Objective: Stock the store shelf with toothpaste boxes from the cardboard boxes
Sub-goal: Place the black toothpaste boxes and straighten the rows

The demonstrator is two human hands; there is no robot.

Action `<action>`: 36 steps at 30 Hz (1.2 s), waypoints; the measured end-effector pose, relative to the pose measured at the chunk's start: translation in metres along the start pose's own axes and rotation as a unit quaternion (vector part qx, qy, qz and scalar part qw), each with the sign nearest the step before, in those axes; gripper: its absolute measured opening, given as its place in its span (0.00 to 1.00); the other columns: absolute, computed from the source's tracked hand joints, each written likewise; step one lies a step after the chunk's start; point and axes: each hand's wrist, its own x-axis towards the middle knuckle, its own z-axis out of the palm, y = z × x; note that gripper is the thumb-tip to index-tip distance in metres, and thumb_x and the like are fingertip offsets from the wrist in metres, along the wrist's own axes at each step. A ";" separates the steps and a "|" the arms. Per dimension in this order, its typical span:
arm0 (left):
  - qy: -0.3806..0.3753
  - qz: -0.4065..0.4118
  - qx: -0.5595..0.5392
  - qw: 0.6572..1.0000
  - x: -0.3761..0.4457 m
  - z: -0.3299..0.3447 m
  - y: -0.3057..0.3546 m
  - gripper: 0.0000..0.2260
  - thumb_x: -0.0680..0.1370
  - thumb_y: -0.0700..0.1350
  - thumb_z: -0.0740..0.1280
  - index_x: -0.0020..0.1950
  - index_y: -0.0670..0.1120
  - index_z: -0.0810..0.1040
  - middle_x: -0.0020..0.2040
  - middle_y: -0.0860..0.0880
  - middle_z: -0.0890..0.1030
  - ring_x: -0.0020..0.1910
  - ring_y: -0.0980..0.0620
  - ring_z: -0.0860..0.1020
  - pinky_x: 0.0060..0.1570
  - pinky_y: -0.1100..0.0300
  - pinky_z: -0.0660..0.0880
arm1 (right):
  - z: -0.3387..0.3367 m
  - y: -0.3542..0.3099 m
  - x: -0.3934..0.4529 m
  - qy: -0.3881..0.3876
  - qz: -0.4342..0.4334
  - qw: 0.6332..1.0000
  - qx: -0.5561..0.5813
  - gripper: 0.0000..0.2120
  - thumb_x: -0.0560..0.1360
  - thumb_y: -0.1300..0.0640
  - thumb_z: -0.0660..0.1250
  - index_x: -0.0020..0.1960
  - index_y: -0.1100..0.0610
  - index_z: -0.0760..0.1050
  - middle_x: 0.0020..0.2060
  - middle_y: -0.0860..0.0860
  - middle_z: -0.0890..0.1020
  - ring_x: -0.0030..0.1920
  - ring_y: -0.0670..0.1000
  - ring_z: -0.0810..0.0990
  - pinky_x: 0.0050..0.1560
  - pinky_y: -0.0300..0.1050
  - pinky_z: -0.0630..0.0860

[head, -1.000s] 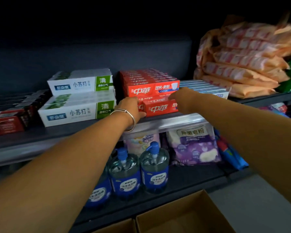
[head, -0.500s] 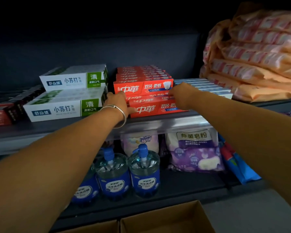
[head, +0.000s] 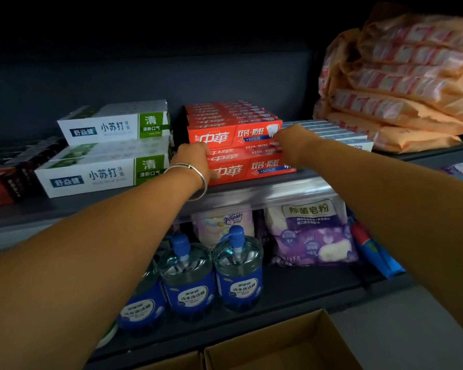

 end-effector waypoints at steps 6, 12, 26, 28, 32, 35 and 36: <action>-0.001 -0.019 0.018 1.000 0.001 -0.002 0.009 0.28 0.68 0.45 0.76 0.66 0.42 0.73 0.66 0.41 0.72 0.63 0.42 0.73 0.63 0.53 0.69 | 0.012 0.009 0.005 0.000 -0.001 1.000 0.000 0.20 0.78 0.56 0.64 0.67 0.62 0.66 0.61 0.59 0.75 0.60 0.57 0.75 0.59 0.48 0.72; 0.001 -0.024 0.044 0.999 -0.004 -0.004 0.016 0.28 0.68 0.43 0.76 0.67 0.42 0.73 0.67 0.41 0.72 0.65 0.42 0.71 0.66 0.53 0.67 | 0.007 0.017 0.009 -0.002 -0.031 1.000 0.007 0.23 0.76 0.57 0.67 0.67 0.62 0.66 0.61 0.58 0.75 0.60 0.56 0.75 0.60 0.47 0.72; 0.039 -0.095 0.116 0.988 -0.004 0.017 0.043 0.26 0.72 0.51 0.72 0.66 0.41 0.73 0.65 0.39 0.73 0.63 0.39 0.72 0.64 0.49 0.69 | 0.006 0.039 0.011 0.014 -0.108 0.994 0.011 0.25 0.75 0.54 0.69 0.68 0.61 0.66 0.62 0.57 0.74 0.61 0.55 0.74 0.61 0.47 0.71; 0.054 -0.100 0.163 0.980 -0.003 0.022 0.049 0.28 0.72 0.54 0.71 0.67 0.43 0.71 0.67 0.38 0.69 0.65 0.38 0.67 0.66 0.47 0.66 | 0.007 0.043 0.012 0.008 -0.121 0.992 0.018 0.26 0.75 0.54 0.68 0.69 0.61 0.65 0.63 0.57 0.73 0.62 0.56 0.74 0.62 0.47 0.71; 0.091 -0.051 0.157 0.982 -0.003 0.034 0.070 0.27 0.73 0.52 0.70 0.70 0.45 0.68 0.69 0.41 0.65 0.68 0.40 0.62 0.67 0.47 0.60 | 0.002 0.056 0.011 0.022 -0.159 0.987 0.014 0.17 0.78 0.56 0.63 0.65 0.60 0.69 0.62 0.56 0.75 0.61 0.55 0.74 0.61 0.44 0.69; 0.102 0.002 0.128 0.986 0.000 0.042 0.089 0.26 0.74 0.51 0.69 0.70 0.46 0.68 0.68 0.43 0.66 0.68 0.43 0.62 0.67 0.50 0.60 | -0.003 0.071 0.009 0.047 -0.144 0.987 0.043 0.15 0.79 0.60 0.59 0.64 0.62 0.72 0.61 0.56 0.76 0.61 0.55 0.75 0.61 0.43 0.68; 0.103 0.017 0.119 0.987 0.001 0.044 0.094 0.26 0.74 0.51 0.69 0.70 0.46 0.69 0.67 0.44 0.67 0.68 0.44 0.63 0.67 0.51 0.60 | -0.004 0.076 0.008 0.052 -0.135 0.987 0.070 0.15 0.78 0.62 0.60 0.64 0.62 0.73 0.61 0.56 0.77 0.61 0.55 0.75 0.62 0.43 0.69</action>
